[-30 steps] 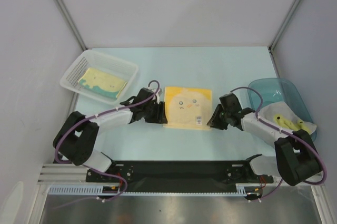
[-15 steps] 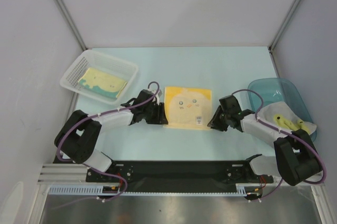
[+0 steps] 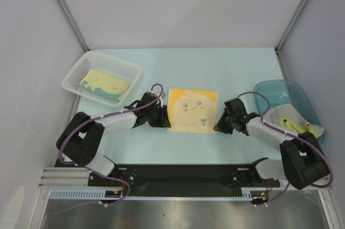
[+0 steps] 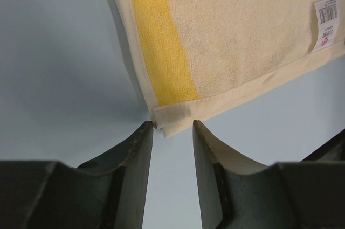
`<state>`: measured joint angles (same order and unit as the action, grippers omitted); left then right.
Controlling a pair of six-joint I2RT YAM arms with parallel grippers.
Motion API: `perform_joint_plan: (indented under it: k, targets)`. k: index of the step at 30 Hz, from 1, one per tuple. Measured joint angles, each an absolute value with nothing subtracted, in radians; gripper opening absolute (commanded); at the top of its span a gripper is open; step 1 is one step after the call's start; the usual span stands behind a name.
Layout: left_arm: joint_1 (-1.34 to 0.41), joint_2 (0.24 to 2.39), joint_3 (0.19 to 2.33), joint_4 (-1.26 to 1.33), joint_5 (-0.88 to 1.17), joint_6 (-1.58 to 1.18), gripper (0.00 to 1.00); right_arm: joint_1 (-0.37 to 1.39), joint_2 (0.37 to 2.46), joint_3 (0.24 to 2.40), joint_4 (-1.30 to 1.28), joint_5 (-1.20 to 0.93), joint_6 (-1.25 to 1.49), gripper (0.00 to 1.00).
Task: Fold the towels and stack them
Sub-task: Fold the towel
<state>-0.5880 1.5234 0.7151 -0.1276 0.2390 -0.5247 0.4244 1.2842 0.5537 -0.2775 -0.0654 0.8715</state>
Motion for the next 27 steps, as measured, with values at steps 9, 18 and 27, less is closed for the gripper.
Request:
perform_joint_plan:
  k: [9,18,27]
  targets:
    - [-0.588,1.55,0.709,-0.097,0.231,-0.552,0.41,0.424,1.284,0.551,-0.266,-0.066,0.871,0.13]
    - [-0.588,1.564,0.709,-0.074,0.216,-0.571,0.2,0.425,1.284,0.544,-0.258,-0.066,0.868,0.09]
    - [-0.588,1.565,0.713,-0.097,0.196,-0.576,0.0,0.426,1.284,0.544,-0.256,-0.064,0.862,0.03]
